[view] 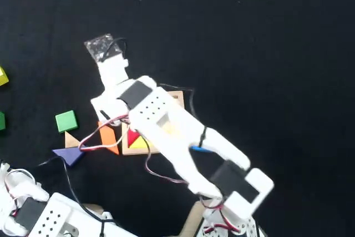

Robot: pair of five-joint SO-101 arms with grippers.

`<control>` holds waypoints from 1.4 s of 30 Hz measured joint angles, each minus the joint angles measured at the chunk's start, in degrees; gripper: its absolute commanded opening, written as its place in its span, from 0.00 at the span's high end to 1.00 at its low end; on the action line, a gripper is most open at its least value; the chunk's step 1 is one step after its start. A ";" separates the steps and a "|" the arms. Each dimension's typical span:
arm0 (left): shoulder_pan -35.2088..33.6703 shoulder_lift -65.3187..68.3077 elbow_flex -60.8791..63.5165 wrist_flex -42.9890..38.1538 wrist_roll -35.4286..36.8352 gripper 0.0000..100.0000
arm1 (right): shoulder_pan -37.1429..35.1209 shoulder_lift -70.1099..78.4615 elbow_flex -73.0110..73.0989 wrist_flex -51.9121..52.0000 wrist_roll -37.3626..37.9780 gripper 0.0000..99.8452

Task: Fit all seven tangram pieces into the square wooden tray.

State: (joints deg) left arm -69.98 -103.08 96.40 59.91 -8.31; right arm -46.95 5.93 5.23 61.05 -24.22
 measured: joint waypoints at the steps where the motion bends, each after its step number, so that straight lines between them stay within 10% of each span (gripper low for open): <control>1: 0.00 0.00 0.00 0.00 0.00 0.91 | -0.26 0.88 -0.44 0.26 -3.25 0.80; 14: 0.00 0.00 0.00 0.00 0.00 0.91 | -8.70 16.09 -8.18 2.64 -17.58 0.80; 42: 0.00 0.00 0.00 1.05 0.00 0.91 | -8.62 37.01 -29.89 16.62 -18.37 0.80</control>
State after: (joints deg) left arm -69.98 -103.08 96.40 60.97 -8.31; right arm -55.56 42.95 -24.66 77.67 -42.59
